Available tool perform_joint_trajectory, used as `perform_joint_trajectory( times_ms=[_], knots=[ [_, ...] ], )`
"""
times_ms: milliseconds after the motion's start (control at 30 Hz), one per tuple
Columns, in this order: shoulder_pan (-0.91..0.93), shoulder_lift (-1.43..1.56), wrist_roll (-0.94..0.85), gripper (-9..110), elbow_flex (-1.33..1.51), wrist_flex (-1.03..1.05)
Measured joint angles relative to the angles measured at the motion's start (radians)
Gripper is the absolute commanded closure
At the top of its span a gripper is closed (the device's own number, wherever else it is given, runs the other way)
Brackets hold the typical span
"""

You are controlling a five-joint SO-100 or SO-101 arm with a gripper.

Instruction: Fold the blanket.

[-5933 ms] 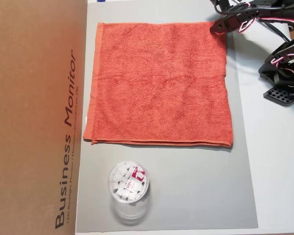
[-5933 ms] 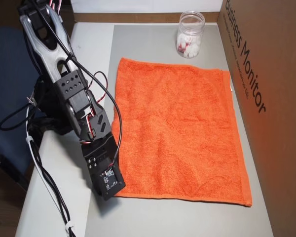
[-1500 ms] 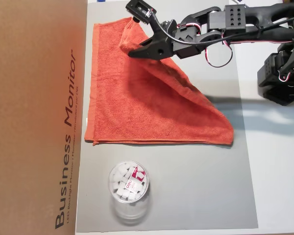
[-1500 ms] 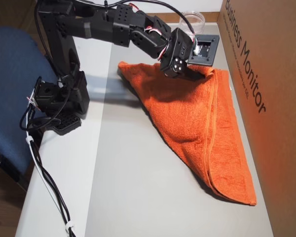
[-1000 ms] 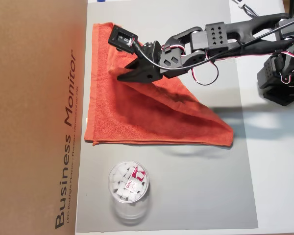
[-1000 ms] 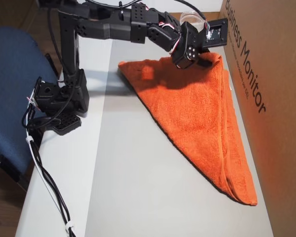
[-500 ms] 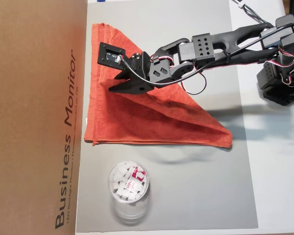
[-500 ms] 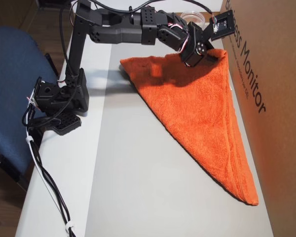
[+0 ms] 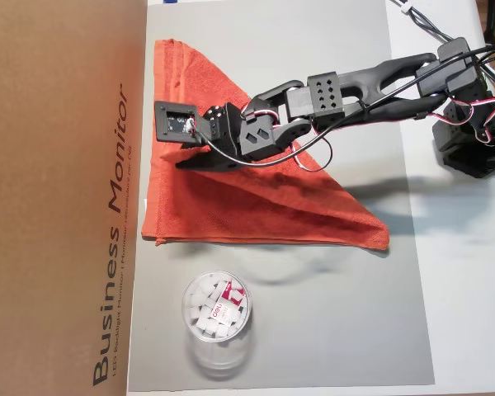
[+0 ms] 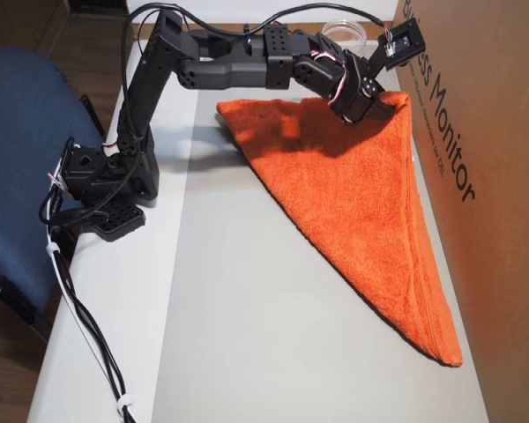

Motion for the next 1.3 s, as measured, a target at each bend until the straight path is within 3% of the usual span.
perform_joint_trajectory(
  times_ms=[700, 1300],
  knots=[
    [-0.051, -0.241, -0.393, 102, -0.026, -0.327],
    [-0.080, -0.403, -0.417, 102, -0.110, -0.433]
  ],
)
